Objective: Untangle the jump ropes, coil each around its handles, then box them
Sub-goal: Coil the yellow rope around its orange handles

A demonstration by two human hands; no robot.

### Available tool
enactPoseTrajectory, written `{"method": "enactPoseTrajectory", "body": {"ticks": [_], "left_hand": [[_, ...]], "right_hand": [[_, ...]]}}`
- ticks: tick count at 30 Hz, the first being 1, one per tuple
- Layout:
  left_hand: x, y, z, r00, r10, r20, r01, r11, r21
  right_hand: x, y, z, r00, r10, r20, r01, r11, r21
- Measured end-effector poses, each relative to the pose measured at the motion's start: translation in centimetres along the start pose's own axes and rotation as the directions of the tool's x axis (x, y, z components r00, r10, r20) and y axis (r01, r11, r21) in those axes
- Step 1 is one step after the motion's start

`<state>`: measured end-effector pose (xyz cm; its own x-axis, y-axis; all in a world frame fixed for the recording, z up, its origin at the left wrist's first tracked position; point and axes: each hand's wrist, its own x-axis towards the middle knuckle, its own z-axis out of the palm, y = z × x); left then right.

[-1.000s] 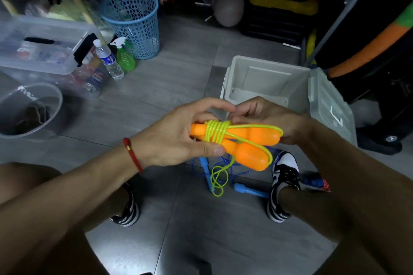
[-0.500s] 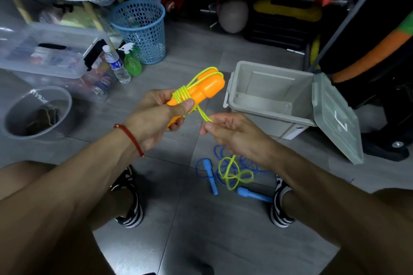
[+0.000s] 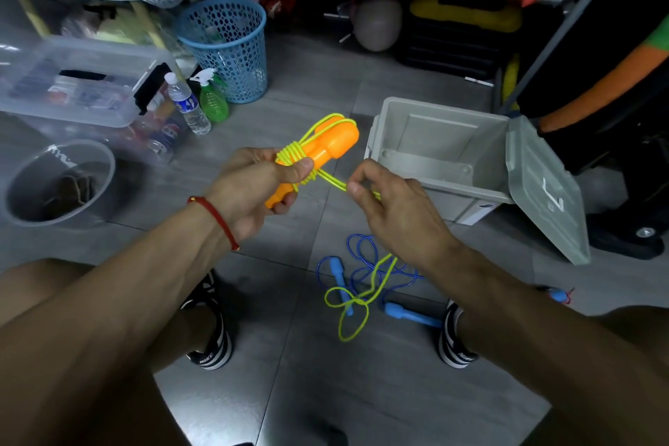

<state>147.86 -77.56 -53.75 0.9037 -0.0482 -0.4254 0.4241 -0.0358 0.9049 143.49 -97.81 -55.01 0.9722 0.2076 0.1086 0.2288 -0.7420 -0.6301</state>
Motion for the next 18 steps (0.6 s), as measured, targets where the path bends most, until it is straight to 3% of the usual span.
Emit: {"method": "enactPoseTrajectory", "body": {"ticks": [2, 6, 9, 11, 13, 15, 17, 18], "left_hand": [[0.2, -0.2, 0.4, 0.999, 0.034, -0.039, -0.033, 0.999, 0.03], [0.8, -1.0, 1.3, 0.975, 0.2, -0.1, -0.174, 0.959, 0.226], [0.8, -1.5, 1.8, 0.915, 0.397, -0.069, -0.33, 0.837, 0.436], [0.6, -1.3, 2.1, 0.874, 0.486, -0.025, -0.384, 0.72, 0.579], [0.7, -1.2, 1.9, 0.859, 0.512, 0.025, -0.374, 0.593, 0.713], [0.8, -1.2, 1.7, 0.871, 0.479, 0.113, -0.377, 0.501, 0.779], [0.9, -1.2, 1.8, 0.88, 0.417, 0.227, -0.41, 0.425, 0.807], [0.7, -1.2, 1.9, 0.877, 0.389, 0.282, -0.435, 0.396, 0.808]], "right_hand": [[0.1, -0.4, -0.1, 0.999, 0.049, 0.002, -0.049, 0.998, 0.045], [0.2, -1.2, -0.2, 0.964, 0.225, 0.144, -0.258, 0.925, 0.279], [0.2, -1.8, -0.2, 0.911, 0.327, 0.252, -0.411, 0.771, 0.487], [0.4, -2.1, -0.6, 0.905, 0.339, 0.256, -0.424, 0.752, 0.505], [0.4, -2.2, -1.6, 0.945, 0.259, 0.198, -0.309, 0.906, 0.29], [0.5, -2.2, -2.8, 0.983, 0.067, 0.171, -0.048, 0.993, -0.111], [0.5, -1.8, -3.7, 0.983, -0.084, 0.166, 0.149, 0.89, -0.432], [0.7, -1.6, -4.2, 0.981, -0.119, 0.151, 0.179, 0.853, -0.491]]}}
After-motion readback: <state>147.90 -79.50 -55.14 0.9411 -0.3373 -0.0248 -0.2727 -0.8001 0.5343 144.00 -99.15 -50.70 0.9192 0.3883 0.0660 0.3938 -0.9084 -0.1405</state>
